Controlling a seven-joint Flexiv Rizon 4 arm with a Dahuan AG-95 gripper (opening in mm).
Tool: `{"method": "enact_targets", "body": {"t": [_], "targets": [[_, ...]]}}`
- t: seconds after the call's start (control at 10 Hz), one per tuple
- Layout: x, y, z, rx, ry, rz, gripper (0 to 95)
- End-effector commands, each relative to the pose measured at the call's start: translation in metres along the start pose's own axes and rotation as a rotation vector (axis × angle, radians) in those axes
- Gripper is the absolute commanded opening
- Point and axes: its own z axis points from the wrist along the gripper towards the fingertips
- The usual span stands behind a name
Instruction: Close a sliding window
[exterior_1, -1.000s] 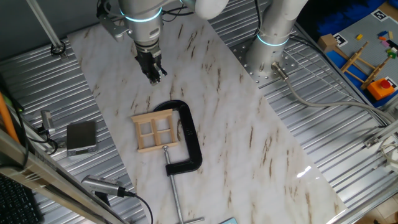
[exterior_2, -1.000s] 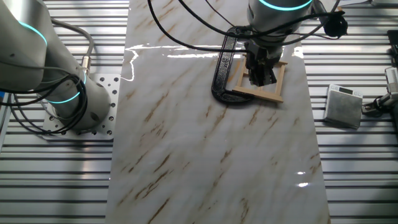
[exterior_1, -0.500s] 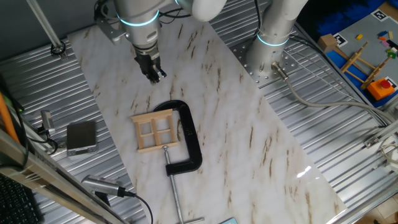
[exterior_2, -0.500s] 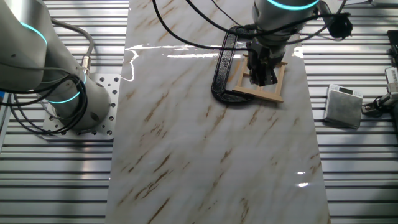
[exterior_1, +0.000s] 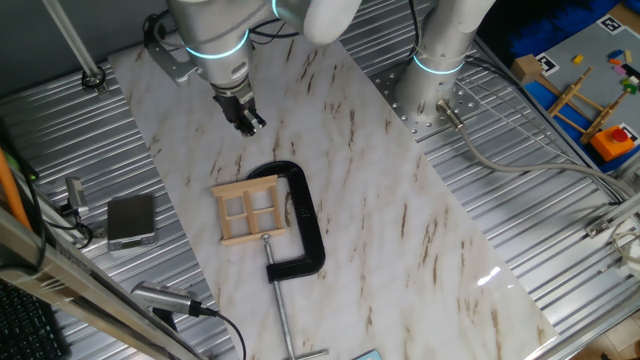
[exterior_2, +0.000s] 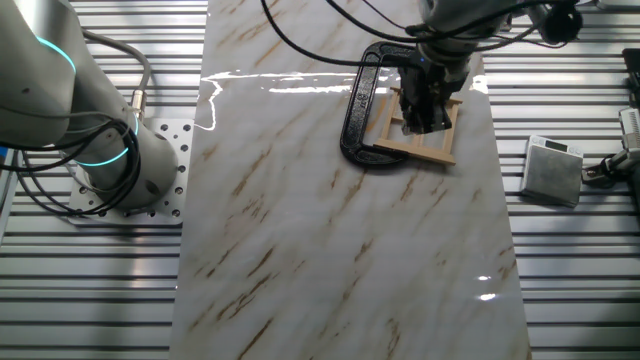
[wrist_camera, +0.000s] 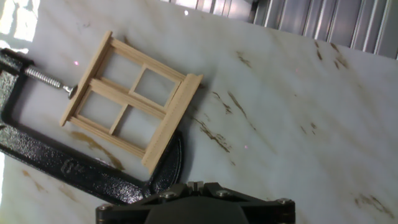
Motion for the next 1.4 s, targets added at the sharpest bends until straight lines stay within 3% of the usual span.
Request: {"method": "enact_targets", "body": {"t": [0.1,0.2,0.3,0.7,0.9,1.0,1.1,1.4], "targets": [[0.001,0.000,-0.001,-0.007,0.002,-0.021,0.0],[0.001,0.000,-0.001,-0.009,0.002,-0.024,0.0],[0.001,0.000,-0.001,-0.038,-0.006,-0.020,0.0],[0.002,0.001,-0.002,-0.059,-0.003,0.000,0.0],[-0.004,0.009,-0.003,-0.076,-0.003,0.015,0.0],[-0.012,0.018,-0.001,-0.090,-0.006,0.023,0.0],[-0.031,0.043,0.007,-0.092,-0.004,0.056,0.0],[-0.065,0.085,0.018,-0.098,-0.007,0.129,0.0]]}}
